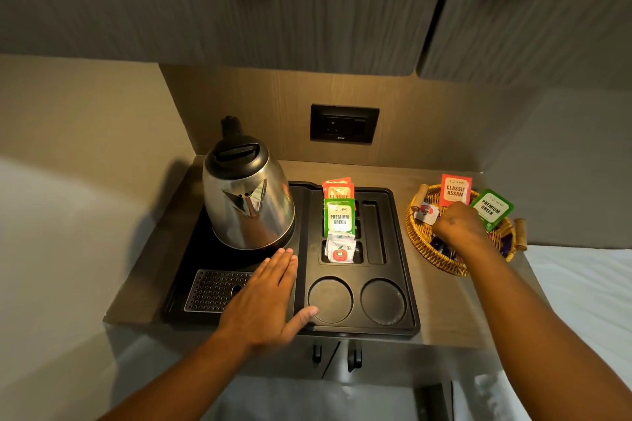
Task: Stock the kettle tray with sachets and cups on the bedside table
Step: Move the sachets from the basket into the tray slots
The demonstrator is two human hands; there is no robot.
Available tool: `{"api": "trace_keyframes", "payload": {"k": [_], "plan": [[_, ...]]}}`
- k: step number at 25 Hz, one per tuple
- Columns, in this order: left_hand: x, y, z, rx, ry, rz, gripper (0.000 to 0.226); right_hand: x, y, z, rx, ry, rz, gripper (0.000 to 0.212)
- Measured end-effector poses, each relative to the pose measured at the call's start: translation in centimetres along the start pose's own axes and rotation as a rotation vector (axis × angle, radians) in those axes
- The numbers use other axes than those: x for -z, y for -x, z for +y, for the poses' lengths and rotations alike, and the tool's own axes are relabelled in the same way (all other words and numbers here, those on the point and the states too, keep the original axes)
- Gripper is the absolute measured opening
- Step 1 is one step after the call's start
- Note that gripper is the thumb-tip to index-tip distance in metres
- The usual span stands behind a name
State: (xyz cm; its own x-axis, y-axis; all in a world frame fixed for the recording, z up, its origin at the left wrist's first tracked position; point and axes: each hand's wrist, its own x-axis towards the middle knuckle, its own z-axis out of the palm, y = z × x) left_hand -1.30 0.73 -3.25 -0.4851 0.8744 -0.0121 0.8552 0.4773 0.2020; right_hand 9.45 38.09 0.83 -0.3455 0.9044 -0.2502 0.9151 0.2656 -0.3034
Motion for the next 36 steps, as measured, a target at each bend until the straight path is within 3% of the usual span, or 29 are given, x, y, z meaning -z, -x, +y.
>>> {"api": "trace_keyframes", "payload": {"k": [4, 6, 8, 12, 15, 18, 20, 21, 23, 25, 29, 32, 33, 36], "plan": [[0.0, 0.0, 0.0, -0.002, 0.009, 0.020, 0.093, 2.2, 0.2, 0.8, -0.073, -0.176, 0.025, 0.014], [-0.1, 0.0, 0.1, -0.006, 0.008, 0.030, 0.093, 3.1, 0.8, 0.4, 0.046, -0.309, 0.065, 0.012], [-0.2, -0.1, 0.0, -0.009, 0.012, 0.024, 0.093, 2.8, 2.5, -2.1, 0.282, -0.382, -0.009, 0.021], [-0.4, -0.2, -0.1, -0.006, 0.012, 0.013, 0.094, -0.9, 3.8, -8.6, 0.463, -0.273, -0.208, 0.024], [-0.5, -0.2, -0.2, -0.015, 0.017, 0.018, 0.093, -1.6, 3.5, -9.6, 0.409, -0.190, -0.142, 0.031], [-0.5, -0.2, -0.4, -0.017, -0.001, 0.031, 0.093, 0.5, 3.4, -4.9, 0.305, -0.315, 0.167, 0.019], [-0.3, -0.2, -0.3, -0.022, -0.003, 0.030, 0.093, 2.0, 2.7, 0.1, 0.183, -0.204, 0.286, 0.010], [-0.2, -0.2, -0.2, -0.023, -0.003, 0.028, 0.093, 2.5, 2.4, 2.3, 0.104, -0.095, 0.268, 0.007], [-0.2, -0.2, -0.1, -0.017, -0.001, 0.020, 0.094, 2.6, 2.1, 5.0, -0.059, 0.041, 0.163, 0.025], [0.0, -0.2, 0.0, -0.017, 0.008, 0.024, 0.094, 2.1, 2.4, 5.5, -0.096, 0.040, 0.140, 0.034], [0.0, 0.0, 0.0, -0.008, 0.006, 0.014, 0.095, 3.1, 3.0, 5.3, -0.132, -0.127, 0.174, 0.032], [0.1, 0.0, 0.1, -0.003, 0.012, 0.012, 0.094, 3.8, 4.8, 3.6, -0.035, -0.392, 0.246, 0.013], [0.1, 0.0, 0.1, -0.006, 0.016, 0.011, 0.094, 3.2, 6.0, 2.0, 0.050, -0.471, 0.204, 0.006], [0.2, 0.0, 0.1, -0.016, 0.005, 0.012, 0.095, -1.0, 9.0, -3.5, 0.143, -0.536, -0.075, 0.012]]}}
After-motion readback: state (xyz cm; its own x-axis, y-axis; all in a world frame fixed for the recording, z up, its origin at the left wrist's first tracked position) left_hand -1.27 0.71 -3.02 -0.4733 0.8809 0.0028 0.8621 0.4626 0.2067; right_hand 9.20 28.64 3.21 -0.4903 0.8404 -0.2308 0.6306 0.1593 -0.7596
